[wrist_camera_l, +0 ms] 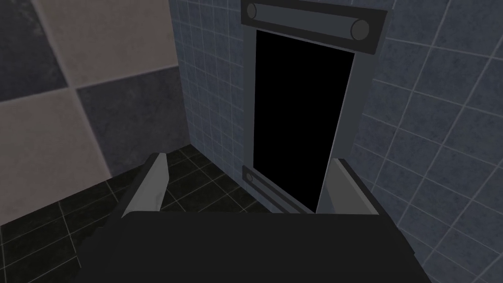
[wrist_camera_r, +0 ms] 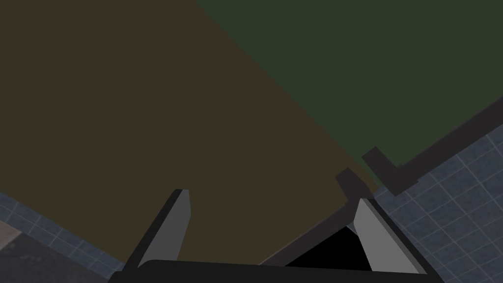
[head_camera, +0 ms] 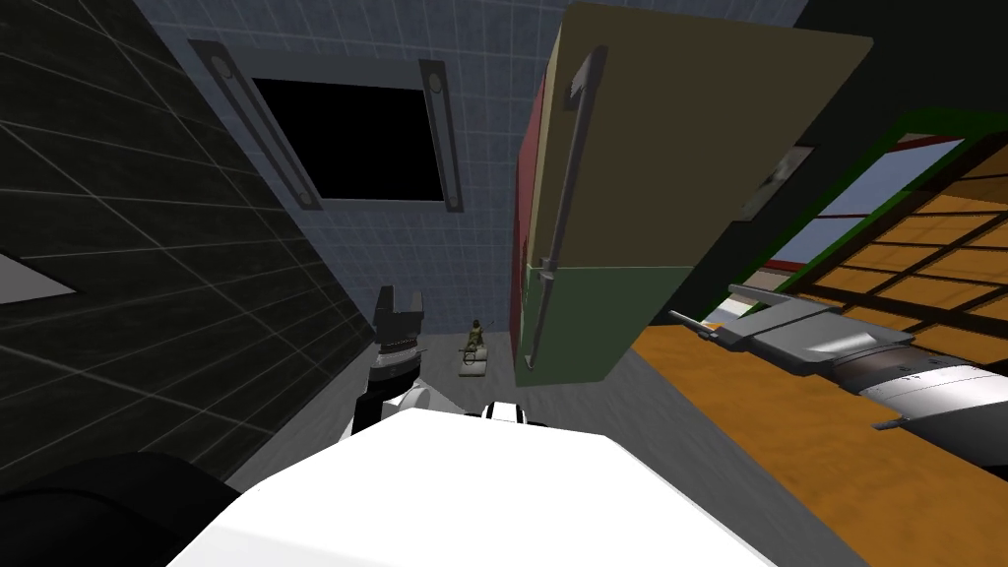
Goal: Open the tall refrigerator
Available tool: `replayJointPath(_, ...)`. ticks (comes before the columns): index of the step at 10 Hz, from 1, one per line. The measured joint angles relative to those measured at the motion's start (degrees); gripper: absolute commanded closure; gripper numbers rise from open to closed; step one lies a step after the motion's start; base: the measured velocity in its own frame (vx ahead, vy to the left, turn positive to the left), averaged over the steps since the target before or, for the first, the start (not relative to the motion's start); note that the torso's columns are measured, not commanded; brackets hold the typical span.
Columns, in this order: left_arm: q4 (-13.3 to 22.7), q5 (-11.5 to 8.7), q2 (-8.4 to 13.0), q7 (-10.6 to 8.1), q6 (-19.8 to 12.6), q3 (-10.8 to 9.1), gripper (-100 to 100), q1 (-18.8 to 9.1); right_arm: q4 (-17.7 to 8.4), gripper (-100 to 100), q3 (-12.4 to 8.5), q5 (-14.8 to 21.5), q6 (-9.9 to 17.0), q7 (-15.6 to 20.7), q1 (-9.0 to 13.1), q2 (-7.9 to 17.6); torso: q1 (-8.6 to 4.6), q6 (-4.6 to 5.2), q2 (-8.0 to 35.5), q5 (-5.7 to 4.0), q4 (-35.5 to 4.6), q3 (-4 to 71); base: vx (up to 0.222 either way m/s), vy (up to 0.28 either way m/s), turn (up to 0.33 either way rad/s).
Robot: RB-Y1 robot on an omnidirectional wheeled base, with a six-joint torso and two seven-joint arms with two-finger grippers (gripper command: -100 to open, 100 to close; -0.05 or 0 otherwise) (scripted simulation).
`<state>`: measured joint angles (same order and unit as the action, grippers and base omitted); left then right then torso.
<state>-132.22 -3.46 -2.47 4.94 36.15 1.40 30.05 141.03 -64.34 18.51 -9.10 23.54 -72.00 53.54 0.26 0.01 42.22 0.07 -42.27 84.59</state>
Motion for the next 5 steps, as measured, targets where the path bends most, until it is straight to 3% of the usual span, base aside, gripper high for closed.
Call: replayJointPath(5, -0.01, 0.0, 0.0, 0.0, 0.0, 0.0, 0, 0.0, 0.08, -100, -2.05, -0.36, 1.55, -0.63, -1.9, 0.65, -0.35, 0.0, 0.15, -0.1, -0.04, -0.09, 0.149, 0.212, -0.006)
